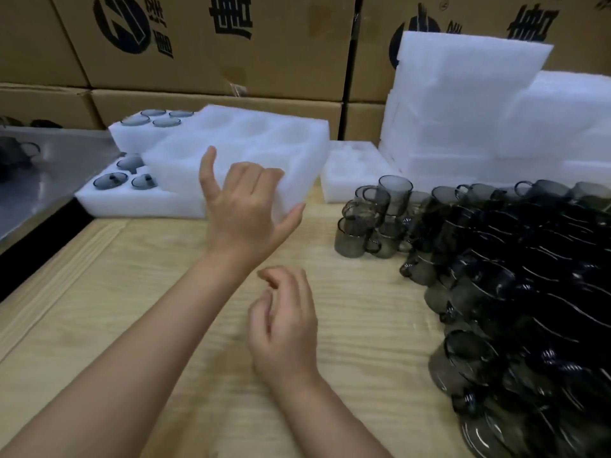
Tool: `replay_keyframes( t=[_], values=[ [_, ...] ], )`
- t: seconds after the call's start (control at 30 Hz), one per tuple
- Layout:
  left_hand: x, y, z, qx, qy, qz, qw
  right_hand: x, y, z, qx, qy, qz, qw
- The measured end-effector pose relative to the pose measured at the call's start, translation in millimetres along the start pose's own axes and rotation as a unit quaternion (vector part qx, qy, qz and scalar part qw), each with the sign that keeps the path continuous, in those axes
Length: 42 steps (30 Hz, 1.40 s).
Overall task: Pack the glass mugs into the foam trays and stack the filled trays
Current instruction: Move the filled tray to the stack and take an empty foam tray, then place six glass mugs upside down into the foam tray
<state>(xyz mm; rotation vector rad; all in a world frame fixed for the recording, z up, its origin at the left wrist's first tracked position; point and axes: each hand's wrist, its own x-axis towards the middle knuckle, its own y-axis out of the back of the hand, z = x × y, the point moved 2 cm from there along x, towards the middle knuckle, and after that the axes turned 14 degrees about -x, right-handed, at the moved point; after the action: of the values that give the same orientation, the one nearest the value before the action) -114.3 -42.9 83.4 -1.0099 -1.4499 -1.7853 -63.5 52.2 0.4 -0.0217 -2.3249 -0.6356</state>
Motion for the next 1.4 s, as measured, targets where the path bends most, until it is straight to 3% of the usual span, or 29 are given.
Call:
replay_keyframes(
  t=[0.07, 0.17, 0.43, 0.5, 0.57, 0.63, 0.7, 0.77, 0.83, 0.97, 1.07, 1.2, 1.23, 1.3, 1.33, 1.4],
  values=[
    [-27, 24, 8, 0.019, 0.003, -0.019, 1.0, 0, 17, -5, 0.032, -0.014, 0.086, 0.996],
    [-69, 46, 26, 0.025, 0.02, -0.076, 0.997, -10, 32, -7, 0.04, -0.002, 0.123, 0.992],
    [-130, 57, 90, -0.016, 0.103, -0.24, 0.965, -48, 88, 6, -0.054, 0.051, 0.019, 0.997],
    [-123, 64, 92, -0.041, 0.112, -0.217, 0.969, -56, 105, 9, -0.076, 0.054, -0.029, 0.995],
    [-108, 77, 73, -0.077, 0.131, -0.122, 0.981, -64, 123, 12, -0.099, 0.079, -0.06, 0.99],
    [-95, 91, 27, -0.094, 0.213, -0.027, 0.972, -73, 139, 14, -0.12, 0.118, -0.066, 0.984],
    [-92, 97, -30, -0.126, 0.364, -0.012, 0.923, -80, 150, 13, -0.127, 0.144, -0.06, 0.98],
    [-106, 91, -65, -0.208, 0.506, -0.049, 0.836, -83, 155, 13, -0.133, 0.139, -0.058, 0.98],
    [-121, 79, -67, -0.322, 0.548, -0.095, 0.766, -77, 153, 12, -0.148, 0.109, -0.076, 0.98],
    [-131, 78, -45, -0.366, 0.503, -0.136, 0.771, -64, 142, 13, -0.194, 0.083, -0.174, 0.962],
    [-136, 85, -18, -0.372, 0.477, -0.232, 0.762, -66, 139, 21, -0.231, 0.081, -0.24, 0.939],
    [-125, 100, -8, -0.346, 0.507, -0.315, 0.724, -64, 149, 25, -0.206, 0.029, -0.172, 0.963],
    [-120, 97, -10, -0.342, 0.515, -0.303, 0.725, -63, 152, 26, -0.206, 0.018, -0.154, 0.966],
    [-111, 85, -15, -0.36, 0.561, -0.184, 0.722, -63, 153, 28, -0.216, 0.018, -0.137, 0.967],
    [-111, 76, -14, -0.418, 0.591, -0.108, 0.682, -63, 153, 28, -0.219, 0.019, -0.138, 0.966],
    [-114, 59, -4, -0.566, 0.613, 0.009, 0.551, -64, 154, 27, -0.224, 0.029, -0.136, 0.965]
  ],
)
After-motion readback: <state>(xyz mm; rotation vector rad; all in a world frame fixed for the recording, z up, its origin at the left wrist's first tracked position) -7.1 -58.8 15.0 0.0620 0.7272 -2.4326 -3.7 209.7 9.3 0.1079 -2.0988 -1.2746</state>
